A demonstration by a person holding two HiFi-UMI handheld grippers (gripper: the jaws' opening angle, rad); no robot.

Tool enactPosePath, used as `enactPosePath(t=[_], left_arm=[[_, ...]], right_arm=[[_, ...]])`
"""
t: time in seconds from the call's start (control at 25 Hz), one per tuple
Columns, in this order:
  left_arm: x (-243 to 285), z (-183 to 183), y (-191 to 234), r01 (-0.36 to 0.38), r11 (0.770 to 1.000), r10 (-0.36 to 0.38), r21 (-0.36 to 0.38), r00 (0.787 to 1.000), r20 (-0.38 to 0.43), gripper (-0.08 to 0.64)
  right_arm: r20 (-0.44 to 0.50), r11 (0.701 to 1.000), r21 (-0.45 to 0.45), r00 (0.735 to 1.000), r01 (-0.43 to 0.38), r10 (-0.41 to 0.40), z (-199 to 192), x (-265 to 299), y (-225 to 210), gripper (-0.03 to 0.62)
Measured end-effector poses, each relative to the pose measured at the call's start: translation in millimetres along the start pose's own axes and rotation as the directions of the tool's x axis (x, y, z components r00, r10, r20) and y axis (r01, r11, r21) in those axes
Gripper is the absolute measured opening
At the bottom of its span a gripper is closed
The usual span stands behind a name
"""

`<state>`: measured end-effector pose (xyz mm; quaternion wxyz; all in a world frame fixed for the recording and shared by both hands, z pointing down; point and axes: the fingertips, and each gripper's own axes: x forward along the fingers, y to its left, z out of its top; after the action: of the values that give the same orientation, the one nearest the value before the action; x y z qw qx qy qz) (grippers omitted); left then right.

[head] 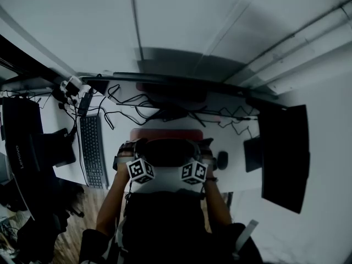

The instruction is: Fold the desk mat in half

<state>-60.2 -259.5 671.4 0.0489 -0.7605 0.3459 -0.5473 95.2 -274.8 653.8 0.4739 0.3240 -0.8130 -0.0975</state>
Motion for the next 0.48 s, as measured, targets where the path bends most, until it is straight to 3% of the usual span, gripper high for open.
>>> enactPosePath(t=[0.48], left_arm=[[64, -5, 29, -0.011, 0.999, 0.010, -0.039, 0.999, -0.034, 0.021]], right_arm=[[-0.036, 1.000, -0.008, 0.999, -0.022, 0.022, -6, 63, -23, 0.018]])
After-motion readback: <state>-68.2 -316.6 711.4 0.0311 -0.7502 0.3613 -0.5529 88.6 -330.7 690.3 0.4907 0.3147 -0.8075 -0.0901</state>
